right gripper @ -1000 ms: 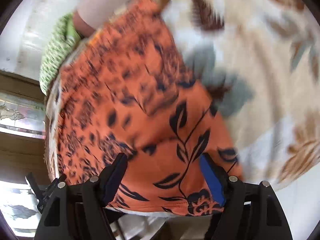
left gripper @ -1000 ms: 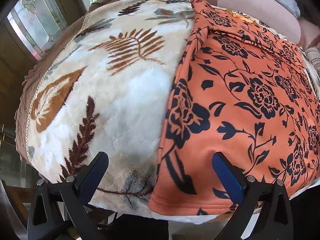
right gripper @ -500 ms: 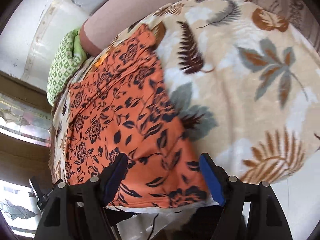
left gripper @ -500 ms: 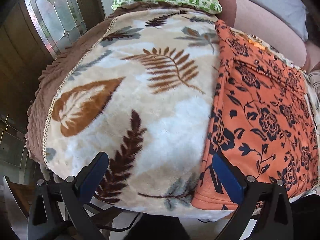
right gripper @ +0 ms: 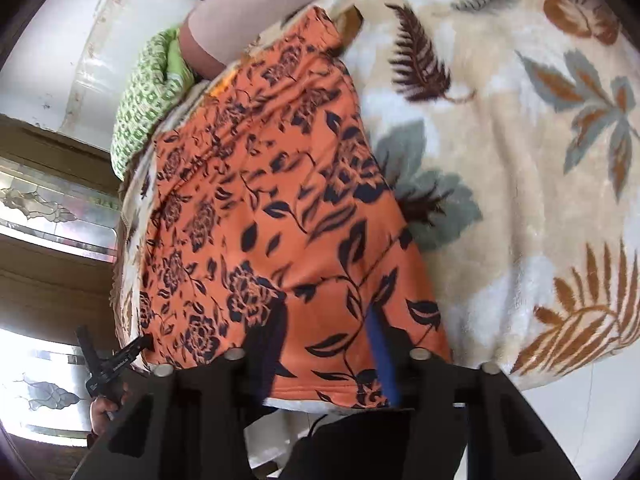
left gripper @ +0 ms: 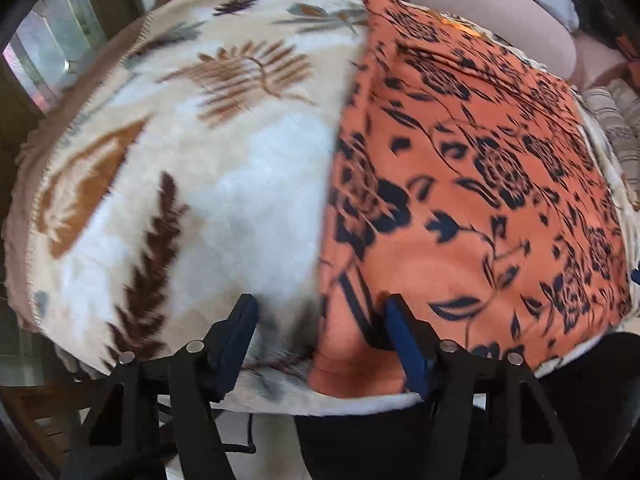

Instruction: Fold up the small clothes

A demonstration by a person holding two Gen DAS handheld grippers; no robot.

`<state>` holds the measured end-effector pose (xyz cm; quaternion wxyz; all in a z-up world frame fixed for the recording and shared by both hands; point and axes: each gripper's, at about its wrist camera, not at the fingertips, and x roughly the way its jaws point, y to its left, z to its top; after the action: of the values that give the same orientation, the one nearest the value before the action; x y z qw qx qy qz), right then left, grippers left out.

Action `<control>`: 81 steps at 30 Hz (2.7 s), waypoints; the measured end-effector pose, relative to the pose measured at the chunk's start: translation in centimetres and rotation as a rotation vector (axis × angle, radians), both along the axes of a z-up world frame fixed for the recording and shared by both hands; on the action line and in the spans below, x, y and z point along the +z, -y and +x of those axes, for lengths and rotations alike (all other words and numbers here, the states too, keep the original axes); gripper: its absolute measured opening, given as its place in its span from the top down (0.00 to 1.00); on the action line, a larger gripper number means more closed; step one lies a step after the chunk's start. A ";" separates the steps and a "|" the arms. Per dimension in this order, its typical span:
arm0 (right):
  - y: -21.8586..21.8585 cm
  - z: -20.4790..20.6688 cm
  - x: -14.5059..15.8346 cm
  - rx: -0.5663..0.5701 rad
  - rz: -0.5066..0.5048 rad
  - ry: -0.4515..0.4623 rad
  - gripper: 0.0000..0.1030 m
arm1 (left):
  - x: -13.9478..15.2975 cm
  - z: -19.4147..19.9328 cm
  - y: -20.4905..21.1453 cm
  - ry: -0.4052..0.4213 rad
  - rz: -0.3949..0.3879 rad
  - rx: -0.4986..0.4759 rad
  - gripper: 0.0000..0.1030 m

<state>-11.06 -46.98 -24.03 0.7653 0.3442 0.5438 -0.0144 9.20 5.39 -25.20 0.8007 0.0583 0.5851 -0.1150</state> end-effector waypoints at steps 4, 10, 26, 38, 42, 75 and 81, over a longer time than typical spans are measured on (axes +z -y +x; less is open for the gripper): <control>1.7 -1.6 0.1 -0.033 0.036 0.032 0.59 | 0.0 -0.1 0.2 0.011 -0.006 -0.036 0.32; 4.0 -3.5 -1.1 -0.085 0.052 -0.001 0.51 | 0.2 0.0 0.5 0.033 -0.040 -0.077 0.30; -0.3 -2.4 -1.4 0.089 -0.023 0.022 0.91 | 1.1 1.0 -1.0 0.018 -0.185 -0.117 0.85; -0.3 -1.5 0.9 0.086 0.048 0.087 0.91 | 0.7 0.0 0.8 0.021 -0.062 -0.249 0.67; -0.5 -1.2 -0.8 0.081 0.043 0.030 0.88 | 1.2 0.6 0.3 0.002 -0.101 -0.240 0.90; 4.5 5.7 8.3 -0.021 0.171 0.377 0.88 | 12.3 12.2 3.4 0.106 -0.412 -0.271 0.94; 7.9 13.5 6.8 -0.054 0.123 0.269 0.85 | 10.6 16.9 6.3 0.084 -0.374 -0.288 0.94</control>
<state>2.46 -54.91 -17.26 0.8080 0.4037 0.4267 0.0447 26.09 -0.86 -14.55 0.7966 -0.0036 0.5054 -0.3317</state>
